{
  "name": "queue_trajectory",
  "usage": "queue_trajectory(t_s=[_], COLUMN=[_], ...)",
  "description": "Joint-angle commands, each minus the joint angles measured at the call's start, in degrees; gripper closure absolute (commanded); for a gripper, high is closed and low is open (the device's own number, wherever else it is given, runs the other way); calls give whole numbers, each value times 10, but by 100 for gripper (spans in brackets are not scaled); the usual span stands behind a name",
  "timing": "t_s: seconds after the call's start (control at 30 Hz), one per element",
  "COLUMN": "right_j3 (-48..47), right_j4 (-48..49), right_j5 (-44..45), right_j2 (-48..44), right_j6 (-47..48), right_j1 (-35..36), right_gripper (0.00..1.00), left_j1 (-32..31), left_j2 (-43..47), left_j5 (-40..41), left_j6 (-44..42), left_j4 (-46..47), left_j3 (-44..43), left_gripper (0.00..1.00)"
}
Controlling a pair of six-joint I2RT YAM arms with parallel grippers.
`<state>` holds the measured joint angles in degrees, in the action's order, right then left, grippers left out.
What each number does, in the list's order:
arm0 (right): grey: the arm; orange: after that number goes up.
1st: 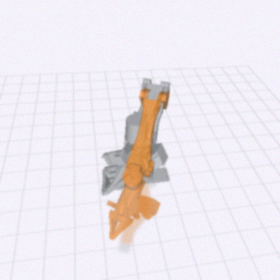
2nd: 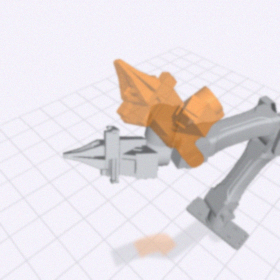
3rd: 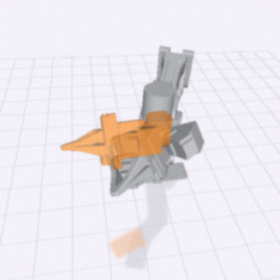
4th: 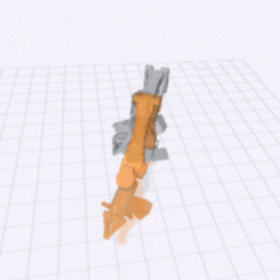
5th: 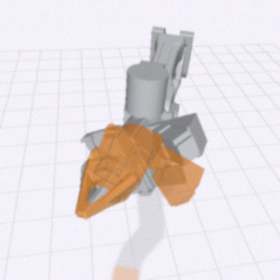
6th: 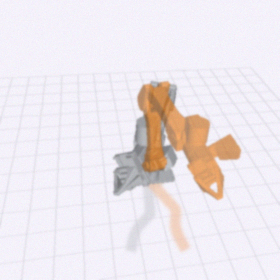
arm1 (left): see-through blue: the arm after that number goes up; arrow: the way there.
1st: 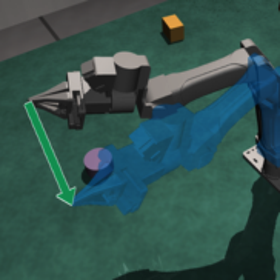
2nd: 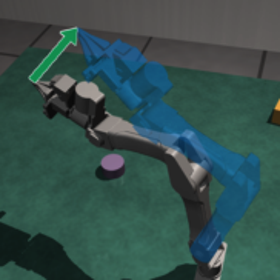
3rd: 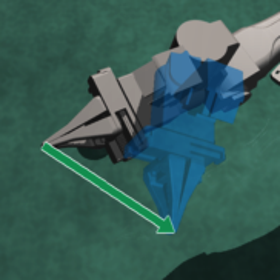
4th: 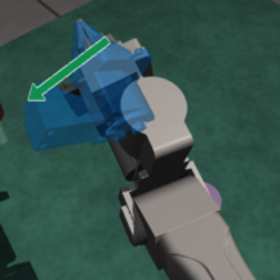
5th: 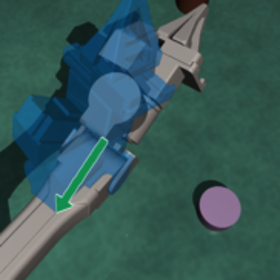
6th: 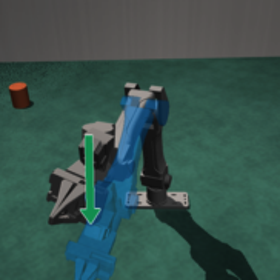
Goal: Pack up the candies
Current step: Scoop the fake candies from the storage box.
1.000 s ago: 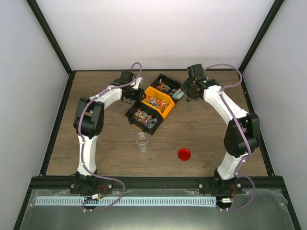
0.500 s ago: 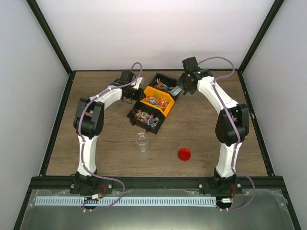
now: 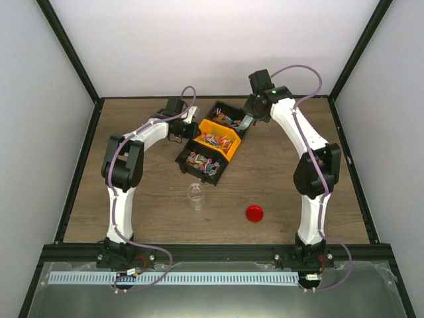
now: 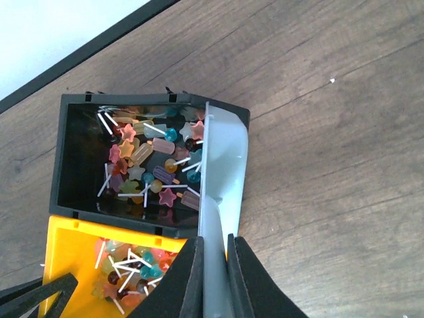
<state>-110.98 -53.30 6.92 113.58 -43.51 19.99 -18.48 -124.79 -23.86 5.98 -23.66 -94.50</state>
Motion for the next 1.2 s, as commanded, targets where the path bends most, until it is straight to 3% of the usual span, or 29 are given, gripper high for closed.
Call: queue_trajectory(t_s=[0.0, 0.37, 0.67, 0.7, 0.77, 0.83, 1.03, 1.17], right_j3=[-48, -13, 45, 57, 86, 117, 171, 161], right_j4=[-44, 20, 88, 94, 105, 119, 143, 143], right_j5=[9, -56, -98, -101, -110, -119, -125, -126], right_j2=[53, 114, 63, 50, 26, 2, -43, -43], right_j6=[41, 81, 121, 121, 118, 114, 107, 110], right_j1=[2, 2, 5, 5, 5, 6, 12, 18], right_gripper=[99, 99, 99, 99, 99, 99, 99, 99], left_j1=[-3, -3, -2, -2, -1, 0, -8, -20], left_j2=[-34, -34, -30, -28, -18, -12, -15, -19], left_j5=[2, -6, 13, 30, 69, 100, 178, 204], left_j6=[6, 3, -10, -14, -23, -28, -31, -37], left_j4=[6, 2, -11, -17, -29, -42, -72, -81], left_j3=[1, 4, 2, -1, -9, -22, -58, -72], left_gripper=[96, 96, 96, 90, 63, 46, 43, 51])
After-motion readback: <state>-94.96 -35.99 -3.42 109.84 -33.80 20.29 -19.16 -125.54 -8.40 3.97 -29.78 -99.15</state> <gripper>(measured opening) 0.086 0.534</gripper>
